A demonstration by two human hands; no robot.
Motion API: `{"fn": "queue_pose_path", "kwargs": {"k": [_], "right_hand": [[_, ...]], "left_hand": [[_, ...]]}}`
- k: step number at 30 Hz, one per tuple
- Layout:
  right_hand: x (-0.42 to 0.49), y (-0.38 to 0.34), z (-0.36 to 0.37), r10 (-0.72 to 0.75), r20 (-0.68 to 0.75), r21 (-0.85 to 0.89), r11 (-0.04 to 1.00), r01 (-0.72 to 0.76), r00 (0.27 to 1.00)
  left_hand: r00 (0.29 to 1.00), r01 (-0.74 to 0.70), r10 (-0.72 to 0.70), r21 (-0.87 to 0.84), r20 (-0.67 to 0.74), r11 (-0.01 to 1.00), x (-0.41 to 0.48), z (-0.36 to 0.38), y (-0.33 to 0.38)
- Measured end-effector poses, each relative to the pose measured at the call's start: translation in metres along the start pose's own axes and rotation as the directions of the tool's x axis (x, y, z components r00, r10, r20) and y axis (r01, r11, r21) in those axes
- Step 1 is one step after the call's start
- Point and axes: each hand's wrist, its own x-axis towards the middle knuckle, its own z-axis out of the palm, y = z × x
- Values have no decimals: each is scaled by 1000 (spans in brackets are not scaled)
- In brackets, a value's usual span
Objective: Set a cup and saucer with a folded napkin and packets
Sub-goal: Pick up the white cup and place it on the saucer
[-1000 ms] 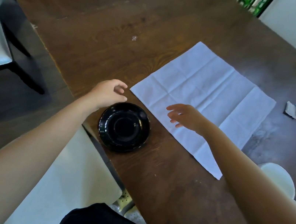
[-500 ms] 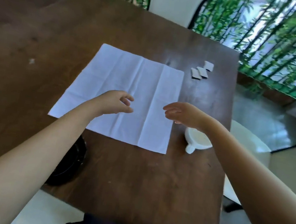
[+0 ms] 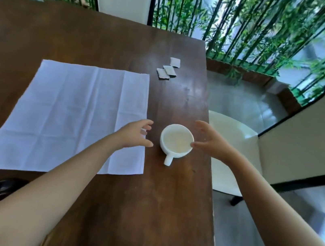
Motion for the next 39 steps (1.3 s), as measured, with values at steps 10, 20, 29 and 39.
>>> {"fn": "queue_pose_path", "kwargs": {"k": [10,20,29,39], "right_hand": [[10,50,42,1,114,236,971,-28,994],[15,63,56,-75,131,474,881,5,989],[20,65,53,-129,161,537,843,23,979],[26,30,27,-273,131,513,841,170,953]], "left_hand": [[975,-25,38,-62,220,998,29,25,-13],[945,-23,80,-181,316,983,46,38,-18],[963,-117,164,-215,212,970,45,46,-16],[980,-193,200,-274,-4,942,30,25,-4]]}}
